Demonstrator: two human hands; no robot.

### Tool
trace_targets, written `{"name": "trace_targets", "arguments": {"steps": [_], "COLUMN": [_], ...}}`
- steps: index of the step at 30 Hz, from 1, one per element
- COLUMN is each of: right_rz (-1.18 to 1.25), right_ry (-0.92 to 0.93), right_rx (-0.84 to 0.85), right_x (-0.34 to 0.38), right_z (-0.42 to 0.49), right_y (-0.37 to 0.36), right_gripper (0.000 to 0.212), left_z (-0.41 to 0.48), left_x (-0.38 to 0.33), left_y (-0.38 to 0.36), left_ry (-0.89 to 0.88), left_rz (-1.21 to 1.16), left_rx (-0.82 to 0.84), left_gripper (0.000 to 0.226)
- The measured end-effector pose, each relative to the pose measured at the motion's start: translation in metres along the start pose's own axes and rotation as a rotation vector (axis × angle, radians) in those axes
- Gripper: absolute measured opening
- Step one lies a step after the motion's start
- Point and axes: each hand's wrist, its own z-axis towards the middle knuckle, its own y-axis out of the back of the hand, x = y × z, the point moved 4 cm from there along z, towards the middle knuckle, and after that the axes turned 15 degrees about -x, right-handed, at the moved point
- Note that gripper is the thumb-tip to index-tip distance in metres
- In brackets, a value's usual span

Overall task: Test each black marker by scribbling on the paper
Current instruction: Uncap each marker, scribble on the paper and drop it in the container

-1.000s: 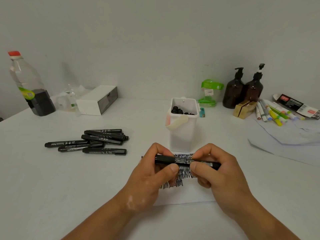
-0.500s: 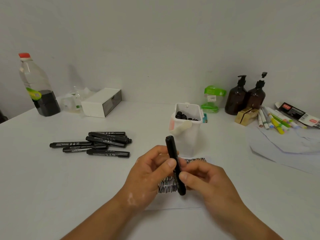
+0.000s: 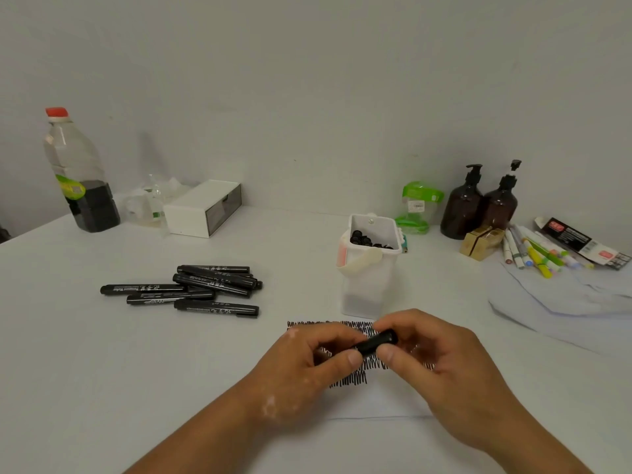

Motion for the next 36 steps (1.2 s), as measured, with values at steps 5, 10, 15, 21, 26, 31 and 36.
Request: {"name": "trace_targets", "arguments": {"steps": [5,10,15,21,26,31,36], "right_rz": [-0.181,-0.242,-0.475,-0.82,-0.953,-1.047,-1.118], "right_ry": [0.14,0.217,0.247,0.244,0.208,0.136,0.101], "right_rx": [-0.098,-0.324,-0.351,-0.176,-0.016,0.207,0.372], "right_x": [0.037,0.082,0.105,0.091,0.066,0.046,0.035], "right_z": [0.032,0.094,0.15,0.185,0.191,0.192,0.193], "right_y": [0.038,0.083,0.089,0.044,0.004,-0.023,-0.039], "right_gripper": [0.009,0.011,0.01,0.014,0.015,0.019,0.027], "left_z": [0.002,0.009,0.01,0.011,0.011,0.012,0.014], "left_x": [0.005,0.012,0.016,0.02,0.02,0.021,0.022], "left_y": [0.007,0.021,0.026,0.027,0.027,0.027,0.028], "left_ry": [0.055,0.108,0.113,0.12,0.11,0.108,0.098], "left_rz": [-0.065,-0.057,-0.042,-0.021,0.011,0.008,0.011], "left_rx": [-0.042,-0.25,-0.281,-0.269,-0.261,-0.258,-0.261], "left_gripper": [0.03,0.023,0.015,0.009,0.006,0.007,0.004]}}
